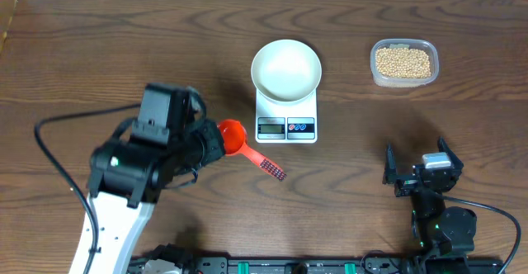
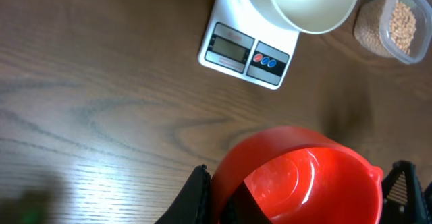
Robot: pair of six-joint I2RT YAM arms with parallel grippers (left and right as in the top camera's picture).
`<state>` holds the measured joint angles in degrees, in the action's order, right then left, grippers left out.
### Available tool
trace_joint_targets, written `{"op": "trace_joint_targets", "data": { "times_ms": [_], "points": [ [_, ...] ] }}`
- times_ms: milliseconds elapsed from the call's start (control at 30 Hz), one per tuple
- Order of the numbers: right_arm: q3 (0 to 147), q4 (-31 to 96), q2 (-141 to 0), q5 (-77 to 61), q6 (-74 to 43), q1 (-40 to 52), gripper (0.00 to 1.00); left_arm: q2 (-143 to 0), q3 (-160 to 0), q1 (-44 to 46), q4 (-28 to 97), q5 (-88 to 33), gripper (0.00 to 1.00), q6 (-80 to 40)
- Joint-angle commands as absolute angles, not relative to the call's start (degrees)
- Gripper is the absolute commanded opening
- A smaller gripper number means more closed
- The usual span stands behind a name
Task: Scoop item into bowl and weigh 50g on scale
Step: 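Lift the red scoop with the left gripper toward the scale, then reach the right gripper to the scoop handle and grasp it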
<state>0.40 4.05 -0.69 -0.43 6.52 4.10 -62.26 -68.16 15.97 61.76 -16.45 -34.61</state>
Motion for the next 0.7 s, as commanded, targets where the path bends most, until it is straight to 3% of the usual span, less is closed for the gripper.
{"op": "trace_joint_targets", "data": {
  "times_ms": [0, 467, 667],
  "points": [
    [0.32, 4.29, -0.38, -0.43, 6.9, 4.6, 0.99, -60.31, -62.98, 16.1, 58.41, -15.77, 0.07, -40.38],
    [3.16, 0.4, -5.93, -31.44, -16.71, 4.6, 0.99, -61.69, -60.42, 16.1, 48.49, -15.75, 0.07, -44.71],
    [13.89, -0.34, -17.12, -38.61, -17.76, 4.6, 0.99, -62.37, -60.42, 16.1, 48.23, -15.31, 0.07, -44.71]
  ]
}}
